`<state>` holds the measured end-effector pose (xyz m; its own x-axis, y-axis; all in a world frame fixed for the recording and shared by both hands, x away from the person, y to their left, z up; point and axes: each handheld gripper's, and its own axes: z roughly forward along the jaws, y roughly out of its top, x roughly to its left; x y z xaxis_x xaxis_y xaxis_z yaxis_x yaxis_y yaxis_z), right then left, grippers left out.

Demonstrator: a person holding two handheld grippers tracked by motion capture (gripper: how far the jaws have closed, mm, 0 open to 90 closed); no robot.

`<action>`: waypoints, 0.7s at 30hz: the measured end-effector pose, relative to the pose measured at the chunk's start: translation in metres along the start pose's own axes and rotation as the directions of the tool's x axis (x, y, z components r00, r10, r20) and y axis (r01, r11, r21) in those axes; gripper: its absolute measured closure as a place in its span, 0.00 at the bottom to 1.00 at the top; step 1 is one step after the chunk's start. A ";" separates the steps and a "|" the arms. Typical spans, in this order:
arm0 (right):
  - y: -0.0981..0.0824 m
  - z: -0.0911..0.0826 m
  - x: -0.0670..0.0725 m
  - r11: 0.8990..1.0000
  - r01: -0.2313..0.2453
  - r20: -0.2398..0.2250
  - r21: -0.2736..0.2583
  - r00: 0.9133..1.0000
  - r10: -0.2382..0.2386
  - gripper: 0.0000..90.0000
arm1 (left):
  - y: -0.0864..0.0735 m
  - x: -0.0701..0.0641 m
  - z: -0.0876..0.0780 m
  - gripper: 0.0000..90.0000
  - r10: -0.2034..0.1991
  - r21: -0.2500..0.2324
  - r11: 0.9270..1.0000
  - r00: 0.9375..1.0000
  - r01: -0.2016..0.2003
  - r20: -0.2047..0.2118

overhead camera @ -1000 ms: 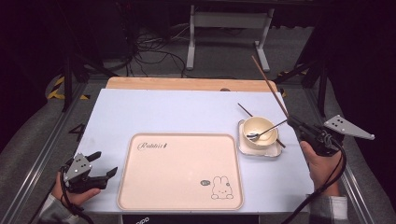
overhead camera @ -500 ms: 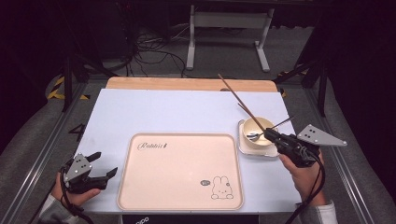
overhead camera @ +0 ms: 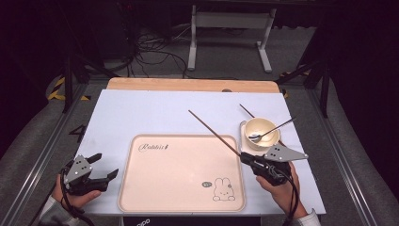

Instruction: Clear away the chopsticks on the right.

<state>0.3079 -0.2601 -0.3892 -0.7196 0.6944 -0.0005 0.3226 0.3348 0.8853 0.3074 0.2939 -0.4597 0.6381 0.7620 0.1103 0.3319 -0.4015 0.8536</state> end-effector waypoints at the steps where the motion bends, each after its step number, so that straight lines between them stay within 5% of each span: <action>1: 0.000 0.000 0.000 1.000 0.000 0.000 0.000 1.000 0.000 0.95 | 0.000 0.000 0.000 0.20 -0.002 0.000 1.000 1.000 0.002 0.003; 12: -0.022 0.039 0.014 0.989 0.022 -0.054 0.145 0.998 -0.014 0.95 | 0.000 0.000 0.000 0.20 0.004 0.000 1.000 1.000 -0.004 0.006; 21: -0.034 0.056 0.016 0.978 0.019 -0.067 0.209 0.998 -0.005 0.95 | 0.000 -0.001 0.000 0.20 0.008 0.002 1.000 1.000 -0.008 0.009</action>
<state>0.3202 -0.2246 -0.4452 -0.7608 0.6484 0.0258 0.4298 0.4736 0.7687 0.3069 0.2932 -0.4599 0.6474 0.7538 0.1128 0.3281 -0.4091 0.8515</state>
